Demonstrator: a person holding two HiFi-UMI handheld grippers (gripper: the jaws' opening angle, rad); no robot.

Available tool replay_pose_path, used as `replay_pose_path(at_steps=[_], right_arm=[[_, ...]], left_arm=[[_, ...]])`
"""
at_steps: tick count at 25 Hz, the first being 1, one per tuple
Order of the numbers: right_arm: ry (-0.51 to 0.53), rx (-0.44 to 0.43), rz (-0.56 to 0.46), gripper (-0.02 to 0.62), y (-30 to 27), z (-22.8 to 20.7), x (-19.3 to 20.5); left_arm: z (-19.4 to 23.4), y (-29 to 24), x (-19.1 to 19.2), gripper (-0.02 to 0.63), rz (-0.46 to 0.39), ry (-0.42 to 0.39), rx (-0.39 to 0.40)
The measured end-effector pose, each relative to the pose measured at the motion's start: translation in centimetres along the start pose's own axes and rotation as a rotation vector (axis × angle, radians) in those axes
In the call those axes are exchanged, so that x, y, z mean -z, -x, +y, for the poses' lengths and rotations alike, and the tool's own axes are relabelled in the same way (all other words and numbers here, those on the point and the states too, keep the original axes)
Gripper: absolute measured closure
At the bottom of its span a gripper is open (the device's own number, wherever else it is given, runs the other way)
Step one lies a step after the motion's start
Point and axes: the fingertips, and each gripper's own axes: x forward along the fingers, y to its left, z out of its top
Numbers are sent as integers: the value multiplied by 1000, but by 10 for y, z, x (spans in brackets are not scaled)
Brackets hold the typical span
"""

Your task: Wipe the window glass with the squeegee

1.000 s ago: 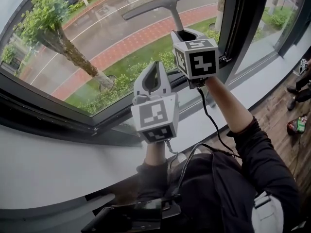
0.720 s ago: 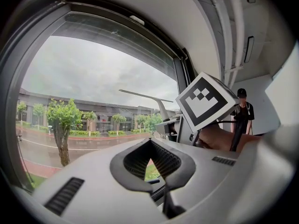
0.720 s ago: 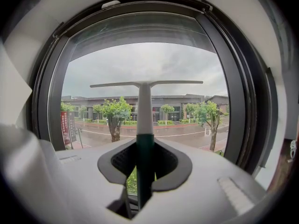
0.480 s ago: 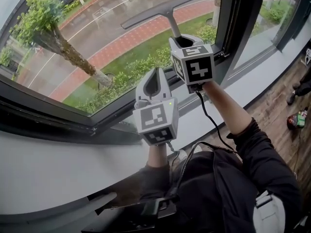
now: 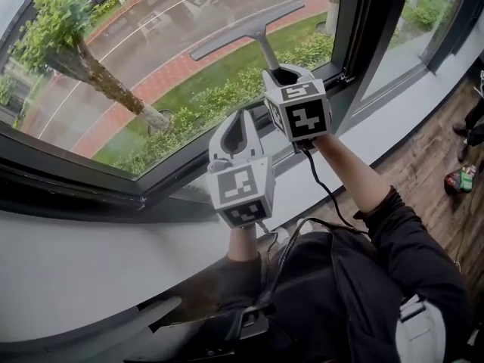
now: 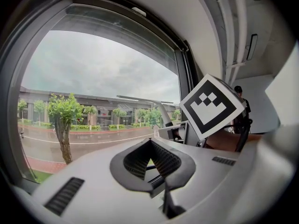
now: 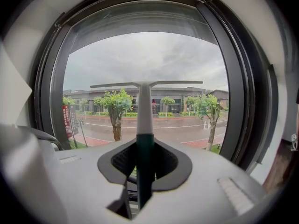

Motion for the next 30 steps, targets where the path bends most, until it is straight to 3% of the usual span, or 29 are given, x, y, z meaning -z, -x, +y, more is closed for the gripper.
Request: replay_pose_path(at_steps=[30], right_arm=[[-44,9,174,528,-11,-1,87]], left_arm=[[-11,-3,57,606,106,81,39]])
